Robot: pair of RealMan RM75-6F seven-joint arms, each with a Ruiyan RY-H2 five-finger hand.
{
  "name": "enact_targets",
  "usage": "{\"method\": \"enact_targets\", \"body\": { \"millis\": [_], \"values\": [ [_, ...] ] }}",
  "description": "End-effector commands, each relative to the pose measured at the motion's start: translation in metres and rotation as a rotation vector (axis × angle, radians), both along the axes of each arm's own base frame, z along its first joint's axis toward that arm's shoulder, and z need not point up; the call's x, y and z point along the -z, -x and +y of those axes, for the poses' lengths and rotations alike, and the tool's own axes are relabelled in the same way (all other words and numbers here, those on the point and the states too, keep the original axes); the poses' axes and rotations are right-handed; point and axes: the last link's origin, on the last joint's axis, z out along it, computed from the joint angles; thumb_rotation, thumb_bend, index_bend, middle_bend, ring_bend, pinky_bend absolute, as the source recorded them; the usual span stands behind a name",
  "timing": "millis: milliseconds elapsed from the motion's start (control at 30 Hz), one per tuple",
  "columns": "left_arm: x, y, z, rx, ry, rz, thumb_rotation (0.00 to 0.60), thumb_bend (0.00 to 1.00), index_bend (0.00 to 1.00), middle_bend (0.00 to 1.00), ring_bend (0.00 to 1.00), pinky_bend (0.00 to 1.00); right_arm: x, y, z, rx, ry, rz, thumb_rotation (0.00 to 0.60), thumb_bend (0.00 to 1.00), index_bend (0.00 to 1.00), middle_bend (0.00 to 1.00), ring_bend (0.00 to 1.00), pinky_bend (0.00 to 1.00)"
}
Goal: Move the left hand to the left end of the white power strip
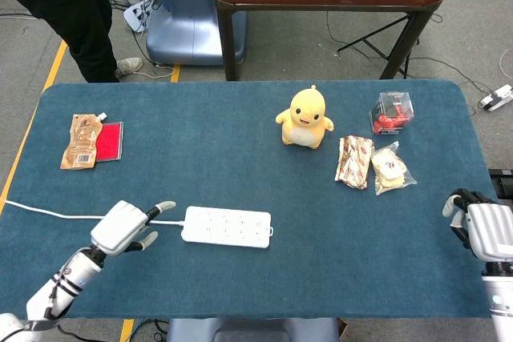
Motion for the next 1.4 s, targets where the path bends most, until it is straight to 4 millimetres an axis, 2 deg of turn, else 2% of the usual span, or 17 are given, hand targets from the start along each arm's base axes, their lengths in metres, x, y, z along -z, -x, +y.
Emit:
{"method": "enact_targets", "body": {
  "millis": [33,200,400,600,733,900,1400],
  "values": [
    [0.019,-0.013,0.002,0.029,0.059,0.013,0.6,0.43,0.2,0.94,1.0,1.0,-0.001,0.001,0.001,0.0,0.004,-0.002,0.6,0.17,0.62,0.43,0.41,0.56],
    [0.037,-0.021,0.003,0.031,0.106,0.01,0.6,0.45,0.19,0.94,1.0,1.0,-0.001,0.006,0.003,0.012,0.008,0.002,0.6,0.17,0.62,0.43,0.41,0.56],
    [0.045,-0.025,0.007,0.037,0.115,0.017,0.6,0.45,0.19,0.94,1.0,1.0,-0.001,0.007,0.004,0.011,0.014,-0.001,0.6,0.17,0.62,0.43,0.41,0.56],
    [0.051,-0.021,0.006,0.031,0.148,0.065,0.6,0.45,0.19,0.94,1.0,1.0,0.0,0.006,0.004,0.01,0.009,0.003,0.6,0.17,0.62,0.43,0.41,0.56],
    [0.055,-0.017,0.006,0.011,0.172,0.093,0.6,0.47,0.19,0.95,1.0,1.0,0.0,0.006,0.004,0.008,0.008,0.004,0.6,0.17,0.62,0.43,0.41,0.56],
    [0.057,-0.015,0.008,-0.044,0.233,0.121,0.6,0.6,0.19,0.98,1.0,1.0,0.001,0.006,0.004,0.009,0.006,0.005,0.6,0.17,0.62,0.43,0.41,0.56],
    [0.06,-0.013,0.01,-0.064,0.238,0.157,0.6,0.61,0.19,0.98,1.0,1.0,0.004,0.009,0.004,0.018,0.001,-0.001,0.6,0.17,0.62,0.43,0.41,0.56]
  ]
}}
